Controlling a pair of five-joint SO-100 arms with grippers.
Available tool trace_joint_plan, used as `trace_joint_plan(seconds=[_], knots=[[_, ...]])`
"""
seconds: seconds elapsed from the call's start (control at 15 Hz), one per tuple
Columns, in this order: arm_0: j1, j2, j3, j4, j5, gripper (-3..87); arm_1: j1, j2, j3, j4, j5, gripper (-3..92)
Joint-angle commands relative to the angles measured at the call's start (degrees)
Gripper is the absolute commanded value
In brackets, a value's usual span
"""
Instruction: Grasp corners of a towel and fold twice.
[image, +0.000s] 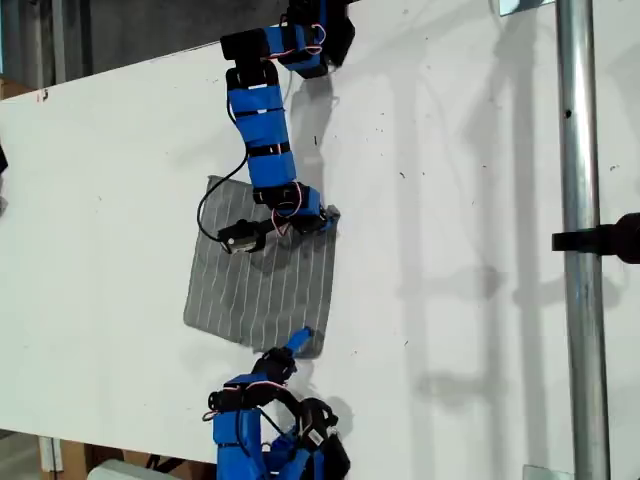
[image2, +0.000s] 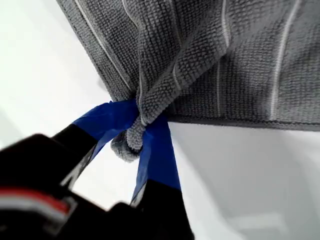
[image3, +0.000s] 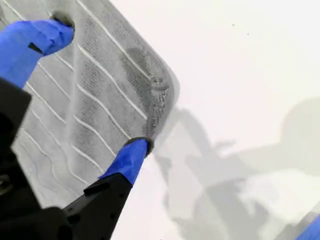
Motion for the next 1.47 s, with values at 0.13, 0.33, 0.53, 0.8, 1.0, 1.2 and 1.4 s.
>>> trace_joint_plan(seconds=[0.13,0.33,0.53,0.8,1.0,1.2,1.4], knots=[[-2.2,-6.9,2.4,-6.5,-3.3,36.5,-1.0,4.8,-0.3,-0.7,-0.4,-0.1],[-1.3,-11.3,4.7,-8.3,-10.3,9.3,-1.0,6.4,1.7,-0.8,-0.3,-0.1],[-0.9,-7.4,6.9,-7.3,-14.1,-2.9,-0.8,7.6,2.8,-0.7,-0.2,-0.1],[3.3,6.9,2.9,1.5,-16.5,-2.9,-1.0,10.7,3.0,0.1,-0.4,-0.1],[10.5,10.2,-3.4,7.3,-21.2,-2.9,-6.0,15.6,2.4,1.9,0.0,-0.1],[22.9,8.8,-5.0,6.0,-29.7,-2.9,-16.4,14.2,-2.9,2.5,2.6,-0.1],[14.5,13.7,-7.2,2.2,-23.8,-2.9,-9.1,23.2,0.7,5.6,1.2,-0.1]])
